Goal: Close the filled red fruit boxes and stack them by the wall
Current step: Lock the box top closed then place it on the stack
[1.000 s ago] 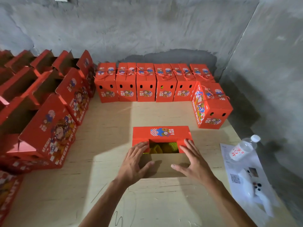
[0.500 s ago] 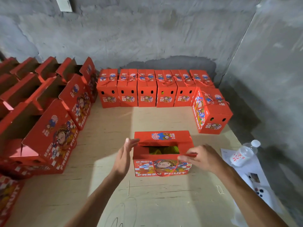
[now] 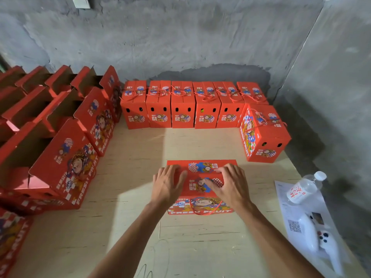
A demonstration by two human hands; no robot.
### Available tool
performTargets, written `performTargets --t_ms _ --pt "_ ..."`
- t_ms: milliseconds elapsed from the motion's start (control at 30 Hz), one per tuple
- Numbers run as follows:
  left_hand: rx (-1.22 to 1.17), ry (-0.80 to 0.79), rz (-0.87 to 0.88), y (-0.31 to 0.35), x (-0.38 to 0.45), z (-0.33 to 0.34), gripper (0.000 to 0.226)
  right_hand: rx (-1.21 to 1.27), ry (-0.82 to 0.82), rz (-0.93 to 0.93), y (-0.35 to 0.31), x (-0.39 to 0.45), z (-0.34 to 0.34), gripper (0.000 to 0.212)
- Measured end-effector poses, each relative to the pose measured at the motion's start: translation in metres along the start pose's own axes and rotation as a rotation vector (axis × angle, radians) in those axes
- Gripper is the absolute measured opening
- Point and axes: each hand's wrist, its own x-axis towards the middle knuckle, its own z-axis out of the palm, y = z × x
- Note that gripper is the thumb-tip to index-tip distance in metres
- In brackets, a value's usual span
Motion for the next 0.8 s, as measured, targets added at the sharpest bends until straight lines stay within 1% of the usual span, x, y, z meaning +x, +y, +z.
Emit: performTargets --t_ms 33,67,100,133,167,200,267,300,333,367,400,433,467,500,533,567,600,633,667,700,733,767,800 --pt "-0.051 0.008 -0.033 0.001 0.005 -0.006 0.048 0.02 0.038 -0.019 -0.003 0.001 -0.007 0.057" --pt "-0.16 0.002 -0.084 0.002 0.009 -0.012 0.051 0.056 0.097 -0.043 -0.005 0.001 -0.014 0.05" --pt "-0.32 -0.031 -0.139 0.001 0.014 -0.018 0.051 0.101 0.145 -0.054 -0.006 0.0 -0.022 0.045" --pt "-0.458 -0.094 -0.194 0.0 0.018 -0.024 0.046 0.145 0.156 -0.038 -0.006 -0.002 -0.03 0.047" --pt "-0.537 -0.17 -0.214 -0.001 0.021 -0.029 0.038 0.173 0.111 -0.006 -0.006 -0.005 -0.037 0.055" --pt "-0.535 -0.245 -0.199 -0.003 0.023 -0.032 0.027 0.173 0.007 0.023 -0.007 -0.009 -0.043 0.061" --pt "-0.41 -0.372 -0.135 -0.003 0.024 -0.032 0.008 0.105 -0.322 0.075 -0.01 -0.023 -0.043 0.062" --pt "-0.303 -0.414 -0.116 0.0 0.022 -0.028 0.006 0.06 -0.432 0.084 -0.012 -0.033 -0.039 0.057" --pt "-0.13 -0.407 -0.094 0.005 0.019 -0.022 0.021 0.057 -0.472 0.097 -0.015 -0.041 -0.035 0.048" --pt "0.066 -0.353 -0.067 0.01 0.014 -0.012 0.039 0.096 -0.443 0.115 -0.019 -0.049 -0.031 0.039" --pt "0.229 -0.269 -0.053 0.014 0.009 -0.003 0.054 0.148 -0.388 0.127 -0.024 -0.055 -0.029 0.036" --pt "0.315 -0.183 -0.041 0.017 0.004 0.004 0.063 0.171 -0.308 0.137 -0.027 -0.059 -0.029 0.038" --pt "0.342 -0.115 -0.05 0.019 0.0 0.009 0.068 0.169 -0.193 0.15 -0.029 -0.059 -0.03 0.043" --pt "0.329 -0.062 -0.079 0.018 -0.003 0.015 0.07 0.161 -0.036 0.156 -0.03 -0.057 -0.031 0.044" --pt "0.293 -0.035 -0.122 0.017 -0.004 0.019 0.07 0.138 0.138 0.141 -0.03 -0.054 -0.035 0.039" --pt "0.263 -0.022 -0.162 0.017 -0.004 0.022 0.068 0.099 0.26 0.13 -0.028 -0.049 -0.039 0.029" --pt "0.245 -0.019 -0.195 0.017 -0.004 0.024 0.064 0.063 0.317 0.163 -0.024 -0.045 -0.041 0.02" --pt "0.25 -0.022 -0.213 0.019 -0.002 0.025 0.06 0.039 0.311 0.249 -0.019 -0.039 -0.043 0.035" --pt "0.266 -0.034 -0.227 0.021 -0.001 0.025 0.057 0.058 0.242 0.329 -0.012 -0.033 -0.043 0.057" --pt "0.289 -0.051 -0.239 0.023 0.002 0.026 0.056 0.131 0.155 0.388 -0.007 -0.029 -0.043 0.07" --pt "0.312 -0.073 -0.249 0.024 0.005 0.026 0.058 0.223 0.077 0.424 -0.004 -0.027 -0.041 0.072" --pt "0.333 -0.097 -0.256 0.025 0.008 0.026 0.061 0.285 0.007 0.425 -0.003 -0.025 -0.038 0.065" --pt "0.35 -0.122 -0.266 0.026 0.011 0.026 0.066 0.278 -0.042 0.384 -0.002 -0.025 -0.035 0.055"
